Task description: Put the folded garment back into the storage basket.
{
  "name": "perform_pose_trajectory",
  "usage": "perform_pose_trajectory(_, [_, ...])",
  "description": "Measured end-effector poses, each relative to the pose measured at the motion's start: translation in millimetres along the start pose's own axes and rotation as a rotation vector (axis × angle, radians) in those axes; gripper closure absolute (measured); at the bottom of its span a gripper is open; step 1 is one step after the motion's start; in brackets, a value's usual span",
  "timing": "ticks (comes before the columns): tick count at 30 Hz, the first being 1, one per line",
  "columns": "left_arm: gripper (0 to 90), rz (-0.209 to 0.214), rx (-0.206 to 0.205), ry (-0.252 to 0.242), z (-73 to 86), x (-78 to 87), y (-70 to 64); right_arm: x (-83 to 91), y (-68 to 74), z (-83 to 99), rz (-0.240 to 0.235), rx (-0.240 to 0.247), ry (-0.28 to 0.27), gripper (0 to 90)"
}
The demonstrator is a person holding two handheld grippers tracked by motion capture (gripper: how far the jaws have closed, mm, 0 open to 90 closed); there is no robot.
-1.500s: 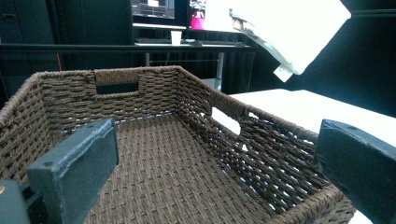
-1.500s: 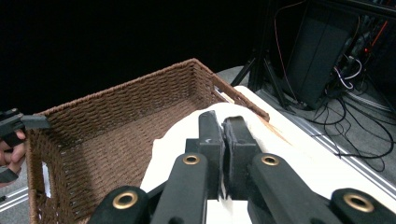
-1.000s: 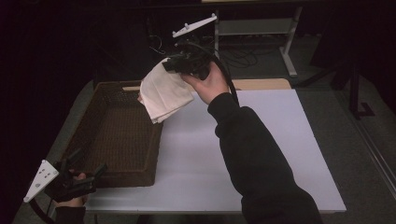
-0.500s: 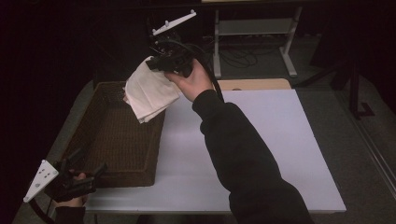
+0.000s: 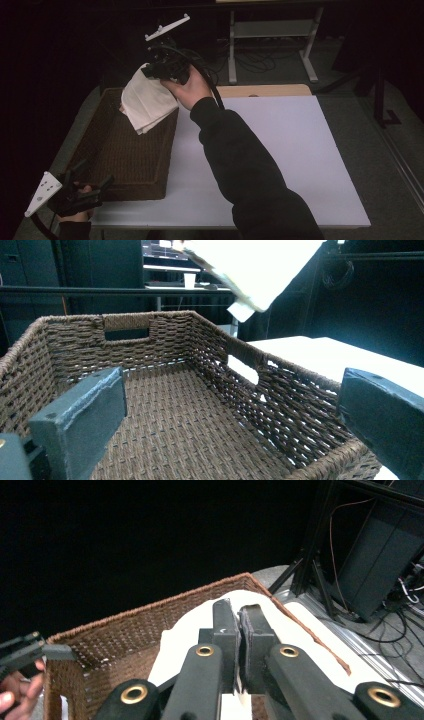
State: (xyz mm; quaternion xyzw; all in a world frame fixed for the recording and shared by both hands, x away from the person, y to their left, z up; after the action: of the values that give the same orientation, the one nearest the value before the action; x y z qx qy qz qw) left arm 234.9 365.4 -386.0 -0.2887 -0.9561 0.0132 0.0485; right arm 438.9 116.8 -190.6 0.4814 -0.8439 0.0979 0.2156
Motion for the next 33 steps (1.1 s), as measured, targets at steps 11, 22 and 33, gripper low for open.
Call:
perform_pose_trajectory(11, [0.0,-0.002,0.004,-0.003,0.1,0.2,0.4,-25.3,13.4,2.0,-0.041,0.021,0.012,85.5])
perform_pose_trajectory(22, [0.0,-0.002,0.000,-0.002,0.0,0.9,0.4,-46.9,25.7,3.1,-0.075,0.022,0.009,85.4])
perform_pose_trajectory(33, [0.0,-0.003,0.004,-0.002,0.3,2.8,0.5,-71.0,34.9,1.7,-0.103,0.006,-0.008,85.4])
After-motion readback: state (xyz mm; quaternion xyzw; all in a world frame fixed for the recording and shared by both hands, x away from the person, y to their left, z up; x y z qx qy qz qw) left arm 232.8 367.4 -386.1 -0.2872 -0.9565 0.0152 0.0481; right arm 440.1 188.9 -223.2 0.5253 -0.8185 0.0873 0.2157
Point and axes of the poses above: each handheld gripper's, and its own axes: x roughly backward along the jaws, z roughly out of its underside, y roughly to its left, the point moved 4 cm from there along -x, roughly forward along the jaws, and after that the axes turned 4 degrees about z, right-handed, at the moved point
